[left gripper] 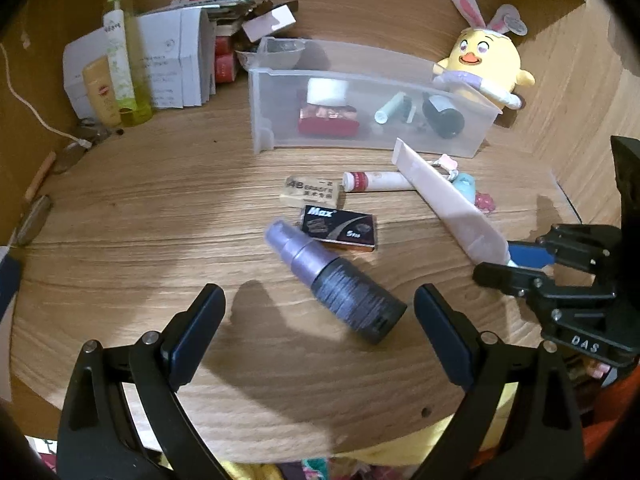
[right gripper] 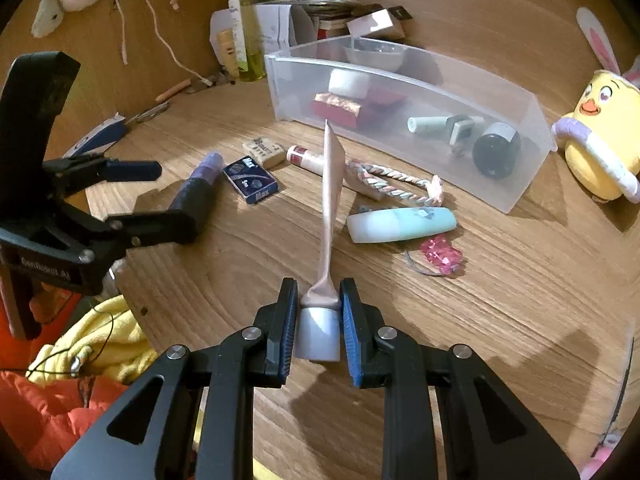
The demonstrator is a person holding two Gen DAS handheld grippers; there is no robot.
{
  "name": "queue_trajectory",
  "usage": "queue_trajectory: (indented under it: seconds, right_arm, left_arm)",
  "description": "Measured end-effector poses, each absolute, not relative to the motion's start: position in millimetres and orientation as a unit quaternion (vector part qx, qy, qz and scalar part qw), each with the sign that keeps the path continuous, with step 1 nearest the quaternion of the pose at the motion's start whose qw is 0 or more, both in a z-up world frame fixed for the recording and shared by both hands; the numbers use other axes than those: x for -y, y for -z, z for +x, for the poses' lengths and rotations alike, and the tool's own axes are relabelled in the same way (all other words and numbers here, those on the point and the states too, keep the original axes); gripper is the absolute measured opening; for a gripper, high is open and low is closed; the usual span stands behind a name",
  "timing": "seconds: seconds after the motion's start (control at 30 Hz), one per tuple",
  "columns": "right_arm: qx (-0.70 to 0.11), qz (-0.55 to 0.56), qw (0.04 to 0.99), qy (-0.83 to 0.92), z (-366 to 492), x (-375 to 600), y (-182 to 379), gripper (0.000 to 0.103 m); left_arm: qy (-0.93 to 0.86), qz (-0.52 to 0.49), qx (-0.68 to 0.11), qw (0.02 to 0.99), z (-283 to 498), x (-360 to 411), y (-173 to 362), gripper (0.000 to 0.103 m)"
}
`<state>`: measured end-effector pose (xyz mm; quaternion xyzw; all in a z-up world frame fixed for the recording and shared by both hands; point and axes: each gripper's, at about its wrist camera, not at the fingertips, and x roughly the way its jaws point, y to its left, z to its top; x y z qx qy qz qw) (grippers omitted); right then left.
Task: Organize objects
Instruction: 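Grasp the dark spray bottle with the left gripper while the right gripper grasps the white tube, then lift the spray bottle and white tube and carry both into the clear box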
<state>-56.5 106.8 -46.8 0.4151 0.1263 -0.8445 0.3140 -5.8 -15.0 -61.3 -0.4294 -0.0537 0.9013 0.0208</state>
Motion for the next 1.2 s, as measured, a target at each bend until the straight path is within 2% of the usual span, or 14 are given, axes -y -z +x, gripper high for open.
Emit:
queue_trajectory:
  seconds: [0.13, 0.23, 0.4, 0.5, 0.53, 0.57, 0.9, 1.2]
  right_arm:
    - [-0.115, 0.415, 0.308, 0.848, -57.7, -109.2, 46.5, 0.019]
    - [-0.111, 0.410, 0.303, 0.853, -56.5, -109.9, 46.1, 0.018]
    - [-0.099, 0.403, 0.297, 0.860, -56.0, -110.0, 43.0, 0.018]
    - [-0.093, 0.394, 0.299, 0.864, -54.7, -110.1, 37.4, 0.018]
    - [-0.090, 0.390, 0.299, 0.866, -54.5, -110.2, 34.9, 0.018]
    - [-0.088, 0.388, 0.300, 0.867, -54.4, -110.2, 33.2, 0.018]
    - [-0.066, 0.363, 0.298, 0.881, -56.1, -114.3, 11.3, 0.018]
    - [-0.056, 0.339, 0.290, 0.893, -60.9, -117.6, -6.6, 0.018]
  left_arm:
    - [-0.899, -0.431, 0.072, 0.024, -15.7, 12.8, 66.6, 0.093]
    - [-0.902, -0.426, 0.063, 0.012, -16.1, 11.9, 66.1, 0.078]
    - [-0.907, -0.417, 0.053, -0.014, -6.8, 14.4, 66.4, 0.059]
    - [-0.909, -0.413, 0.047, -0.025, -1.3, 15.0, 66.5, 0.042]
    - [-0.909, -0.412, 0.047, -0.029, -0.4, 16.5, 66.1, 0.031]
    - [-0.909, -0.412, 0.049, -0.031, -0.1, 18.4, 65.9, 0.026]
    - [-0.919, -0.385, 0.077, -0.045, 4.0, 42.0, 50.5, 0.026]
    - [-0.939, -0.334, 0.058, -0.051, 3.4, 42.0, 19.8, 0.026]
